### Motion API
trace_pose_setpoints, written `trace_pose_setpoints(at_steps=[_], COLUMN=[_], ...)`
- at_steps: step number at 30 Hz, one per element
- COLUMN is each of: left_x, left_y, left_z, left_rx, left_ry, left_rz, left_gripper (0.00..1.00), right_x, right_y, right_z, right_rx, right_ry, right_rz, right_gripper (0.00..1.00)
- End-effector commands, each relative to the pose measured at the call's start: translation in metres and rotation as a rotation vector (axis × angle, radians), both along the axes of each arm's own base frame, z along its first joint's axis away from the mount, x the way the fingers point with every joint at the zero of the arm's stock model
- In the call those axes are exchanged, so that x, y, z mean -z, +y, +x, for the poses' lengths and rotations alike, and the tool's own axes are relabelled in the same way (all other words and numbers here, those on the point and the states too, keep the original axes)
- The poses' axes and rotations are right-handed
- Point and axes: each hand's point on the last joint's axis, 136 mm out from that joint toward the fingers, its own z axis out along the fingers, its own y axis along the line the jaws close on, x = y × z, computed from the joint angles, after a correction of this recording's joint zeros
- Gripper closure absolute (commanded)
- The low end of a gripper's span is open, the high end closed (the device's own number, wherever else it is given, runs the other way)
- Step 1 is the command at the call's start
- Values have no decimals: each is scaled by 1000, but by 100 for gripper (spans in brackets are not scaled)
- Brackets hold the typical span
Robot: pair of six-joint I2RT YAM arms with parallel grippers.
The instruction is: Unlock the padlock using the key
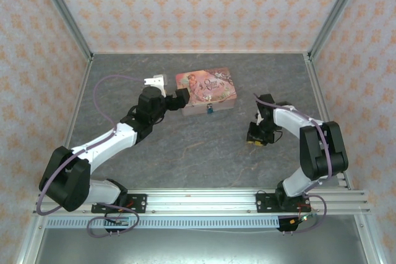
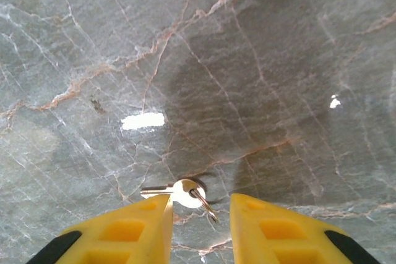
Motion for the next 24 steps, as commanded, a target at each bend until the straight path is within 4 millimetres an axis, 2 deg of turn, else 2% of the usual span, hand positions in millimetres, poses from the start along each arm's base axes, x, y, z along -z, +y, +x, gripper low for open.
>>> trace_pose_setpoints(at_steps=[1,6,14,20,24], left_x=[-11,-10,-10,-19,-30], left_y=[-3,-3,2,2,-1], left_z=[5,5,5,3,3], left_rx=[2,-2,-18,-19,-12], left_ry=[-18,-14,-13,-27,-41], left_rz=[1,10,23,12,-23], left_gripper=[2,2,2,2,2], right_x=[2,11,14,-2,-24], right_y=[-1,3,9,13,30], right_z=[2,-3,-8,3,21], right_rx=[-14,-14,-16,5,48], right_ry=[11,47,71,-2,-114], right_rz=[-22,-8,7,38,144], right_gripper=[72,77,99,100,100])
